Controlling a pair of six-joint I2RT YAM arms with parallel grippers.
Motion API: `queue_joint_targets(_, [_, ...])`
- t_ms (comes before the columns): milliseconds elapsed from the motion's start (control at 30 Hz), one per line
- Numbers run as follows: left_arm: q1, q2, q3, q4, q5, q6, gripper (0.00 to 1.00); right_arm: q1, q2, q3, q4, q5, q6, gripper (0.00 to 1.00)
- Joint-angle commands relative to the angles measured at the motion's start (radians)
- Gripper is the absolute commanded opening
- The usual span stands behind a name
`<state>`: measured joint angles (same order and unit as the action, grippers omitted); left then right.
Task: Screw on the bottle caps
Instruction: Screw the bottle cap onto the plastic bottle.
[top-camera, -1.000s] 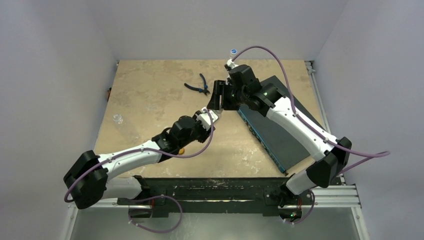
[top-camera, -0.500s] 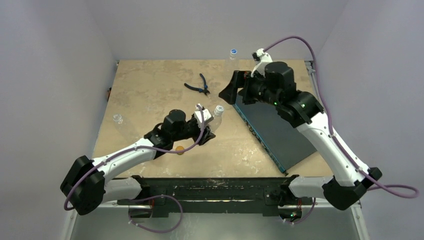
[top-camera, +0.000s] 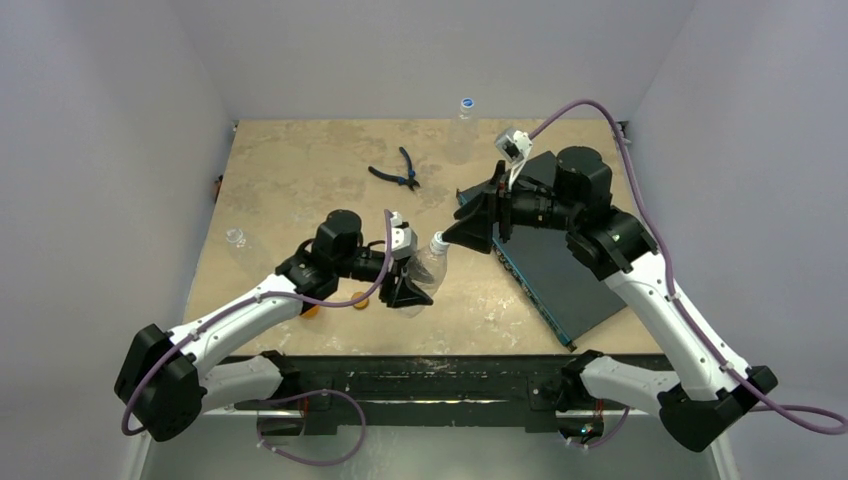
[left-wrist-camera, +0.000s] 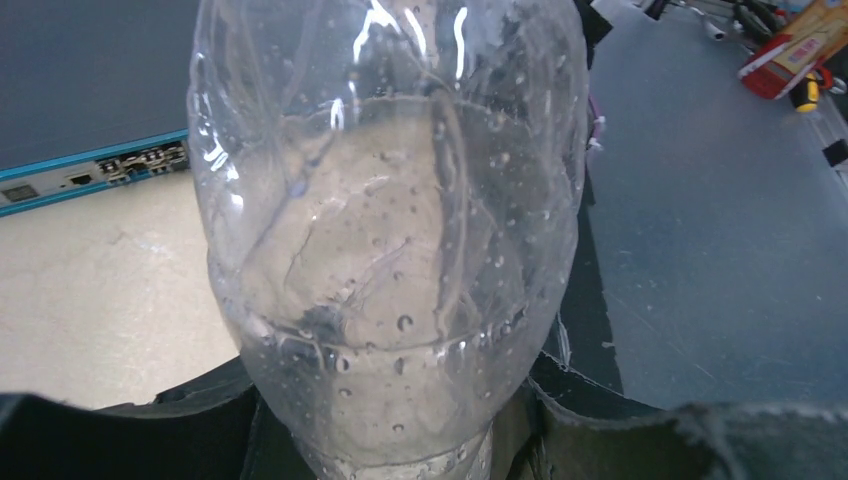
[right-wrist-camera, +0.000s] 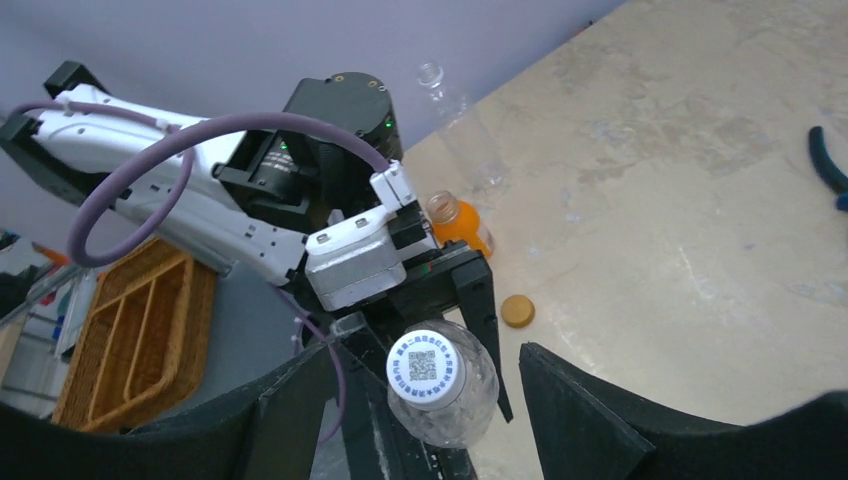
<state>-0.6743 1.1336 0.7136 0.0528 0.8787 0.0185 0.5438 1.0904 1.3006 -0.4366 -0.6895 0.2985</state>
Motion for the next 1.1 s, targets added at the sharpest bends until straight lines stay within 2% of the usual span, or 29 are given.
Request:
queue_joint_targets(0, [0.010, -0.025, 0.049, -0.005, 0.118, -0.011, 0.00, 0.000, -0.003, 0.002, 0.084, -0.161, -0.042, 0.73])
queue_joint_targets(167, [0.013, -0.025, 0.051, -0.009, 0.130, -0.011, 0.00, 0.002, 0.021, 0.017, 0.043, -0.192, -0.077, 0.70])
queue_joint_targets(533, [0.016, -0.010, 0.057, -0.018, 0.161, -0.008, 0.00, 0.055, 0.059, 0.055, -0.061, -0.135, -0.150, 0.65])
queue_joint_targets(733, [0.019, -0.006, 0.057, -0.025, 0.163, -0.005, 0.00, 0.065, 0.060, 0.061, -0.059, -0.109, -0.152, 0.58])
queue_joint_targets(1067, [0.018, 0.004, 0.056, -0.022, 0.158, -0.009, 0.00, 0.077, 0.063, 0.068, -0.056, -0.103, -0.139, 0.55])
